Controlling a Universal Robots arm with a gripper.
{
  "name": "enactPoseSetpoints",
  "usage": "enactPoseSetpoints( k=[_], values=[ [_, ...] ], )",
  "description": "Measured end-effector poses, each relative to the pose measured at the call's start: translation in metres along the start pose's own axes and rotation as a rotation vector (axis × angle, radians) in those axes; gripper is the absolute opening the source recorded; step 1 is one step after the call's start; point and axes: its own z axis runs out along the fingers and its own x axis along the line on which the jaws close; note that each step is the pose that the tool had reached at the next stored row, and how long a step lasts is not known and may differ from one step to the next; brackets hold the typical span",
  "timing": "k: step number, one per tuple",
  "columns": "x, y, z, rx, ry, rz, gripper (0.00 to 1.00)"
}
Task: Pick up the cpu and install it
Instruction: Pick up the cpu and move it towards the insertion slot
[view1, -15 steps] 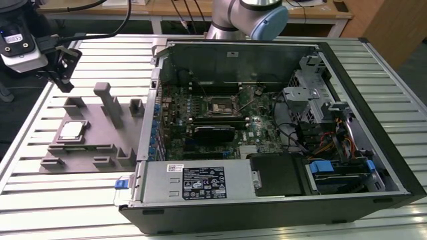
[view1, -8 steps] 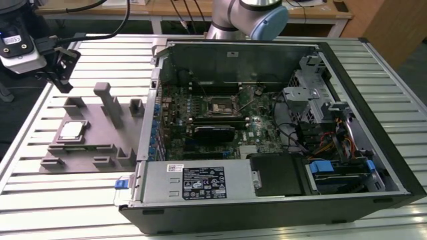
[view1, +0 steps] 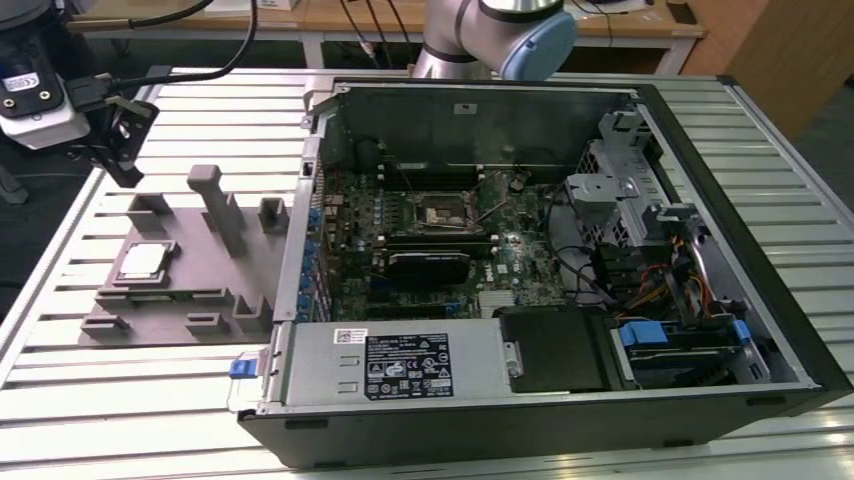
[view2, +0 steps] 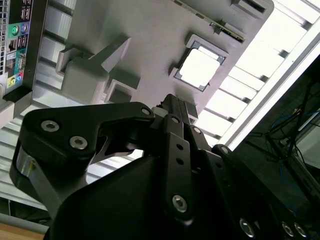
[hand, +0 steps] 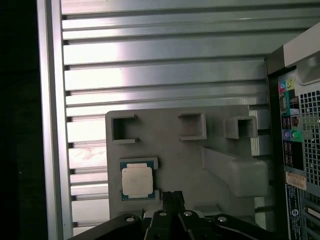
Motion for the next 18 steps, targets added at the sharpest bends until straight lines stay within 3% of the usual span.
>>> enactPoseSetpoints(
  k=[18],
  values=[
    [0.0113, -0.0013, 0.0068, -0.0001, -0.0009, 0.0, 0.11]
  ],
)
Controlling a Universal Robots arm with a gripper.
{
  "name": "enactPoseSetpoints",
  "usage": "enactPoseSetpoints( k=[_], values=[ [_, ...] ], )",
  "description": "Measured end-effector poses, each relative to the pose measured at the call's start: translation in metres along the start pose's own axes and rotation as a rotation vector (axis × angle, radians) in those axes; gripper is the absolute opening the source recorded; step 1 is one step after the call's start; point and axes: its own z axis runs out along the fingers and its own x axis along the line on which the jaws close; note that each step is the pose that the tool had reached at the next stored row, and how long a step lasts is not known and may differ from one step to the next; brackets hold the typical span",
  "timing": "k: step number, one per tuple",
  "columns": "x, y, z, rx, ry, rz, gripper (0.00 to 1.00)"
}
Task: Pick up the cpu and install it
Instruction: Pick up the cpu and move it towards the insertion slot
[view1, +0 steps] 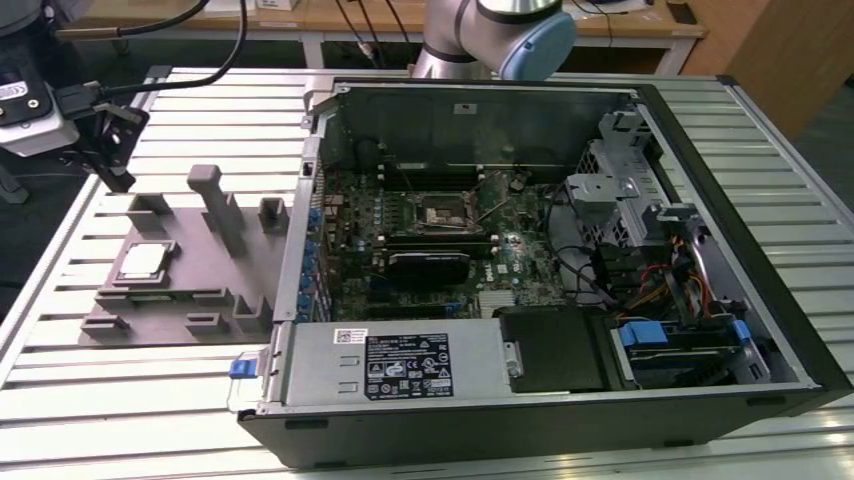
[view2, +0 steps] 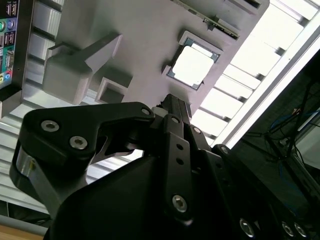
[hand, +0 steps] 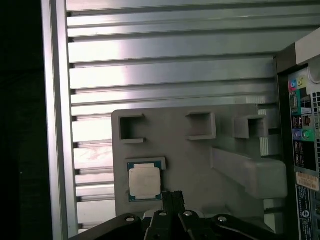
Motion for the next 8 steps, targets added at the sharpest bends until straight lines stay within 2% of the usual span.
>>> enactPoseSetpoints(
  k=[8],
  values=[
    [0.0039, -0.0006, 0.005, 0.0, 0.0, 0.0, 0.11]
  ],
)
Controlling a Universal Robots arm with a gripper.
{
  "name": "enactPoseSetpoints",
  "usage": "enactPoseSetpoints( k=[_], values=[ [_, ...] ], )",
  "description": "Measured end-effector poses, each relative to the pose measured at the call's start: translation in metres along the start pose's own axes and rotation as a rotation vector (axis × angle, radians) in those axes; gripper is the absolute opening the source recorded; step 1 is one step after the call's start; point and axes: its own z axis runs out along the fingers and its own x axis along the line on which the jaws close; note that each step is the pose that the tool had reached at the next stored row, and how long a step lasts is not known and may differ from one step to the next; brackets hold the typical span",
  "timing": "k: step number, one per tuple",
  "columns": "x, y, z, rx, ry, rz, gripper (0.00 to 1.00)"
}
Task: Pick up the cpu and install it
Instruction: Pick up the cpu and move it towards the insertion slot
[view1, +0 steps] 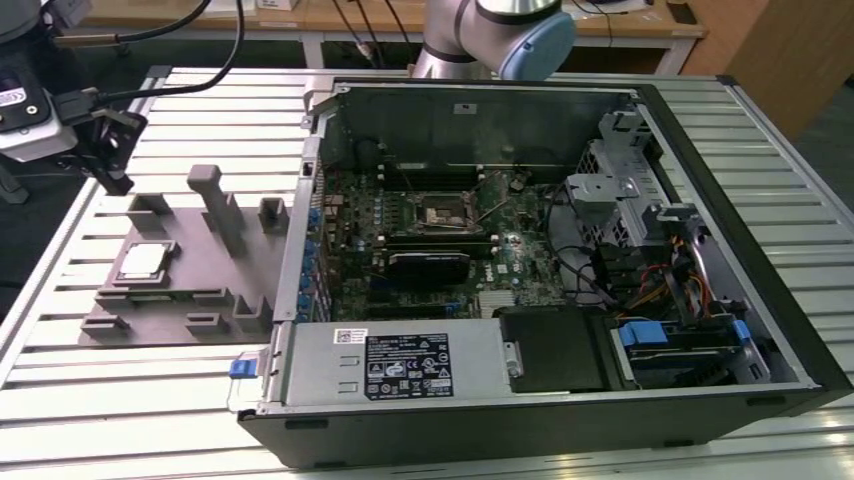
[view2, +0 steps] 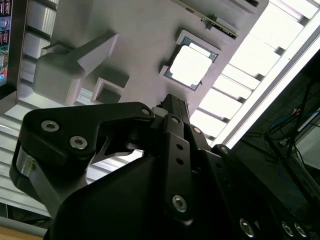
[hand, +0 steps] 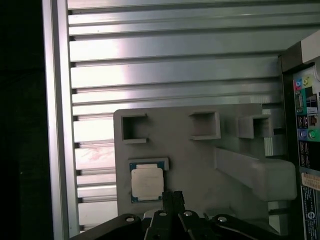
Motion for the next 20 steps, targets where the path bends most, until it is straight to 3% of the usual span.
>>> enactPoseSetpoints(
  k=[20],
  values=[
    [0.0059, -0.0008, 0.0084, 0.0012, -0.0001, 0.0, 0.11]
  ],
)
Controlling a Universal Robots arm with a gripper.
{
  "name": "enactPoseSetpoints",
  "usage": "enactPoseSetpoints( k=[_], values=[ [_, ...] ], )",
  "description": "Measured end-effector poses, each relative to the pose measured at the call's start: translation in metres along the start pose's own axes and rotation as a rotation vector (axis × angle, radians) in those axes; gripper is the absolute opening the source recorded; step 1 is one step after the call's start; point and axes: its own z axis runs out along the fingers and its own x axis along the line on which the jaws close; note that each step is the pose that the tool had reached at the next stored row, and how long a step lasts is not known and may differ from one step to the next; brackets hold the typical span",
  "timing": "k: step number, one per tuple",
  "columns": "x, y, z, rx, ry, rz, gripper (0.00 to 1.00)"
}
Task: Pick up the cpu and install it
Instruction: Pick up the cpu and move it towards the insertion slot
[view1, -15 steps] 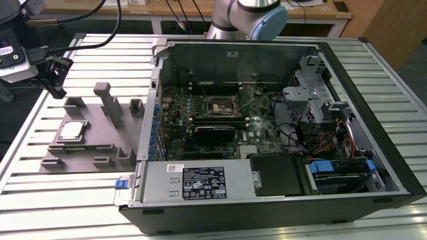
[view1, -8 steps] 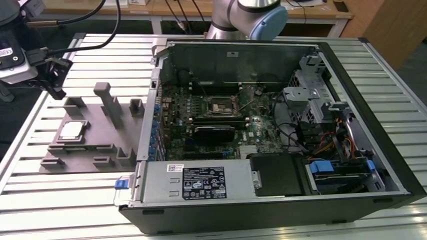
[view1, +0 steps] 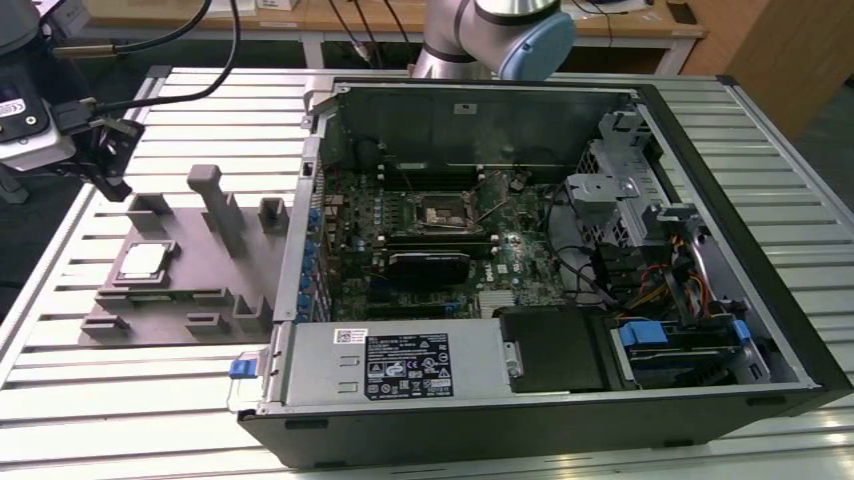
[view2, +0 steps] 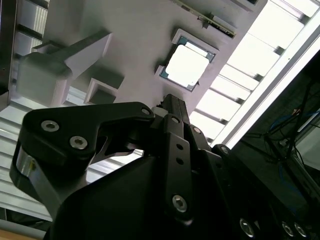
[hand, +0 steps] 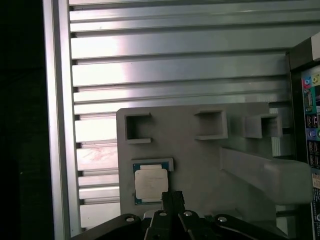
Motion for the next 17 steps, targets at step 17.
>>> enactPoseSetpoints(
  k=[17],
  values=[
    [0.0054, -0.0009, 0.0096, 0.0007, -0.0001, 0.0, 0.11]
  ],
)
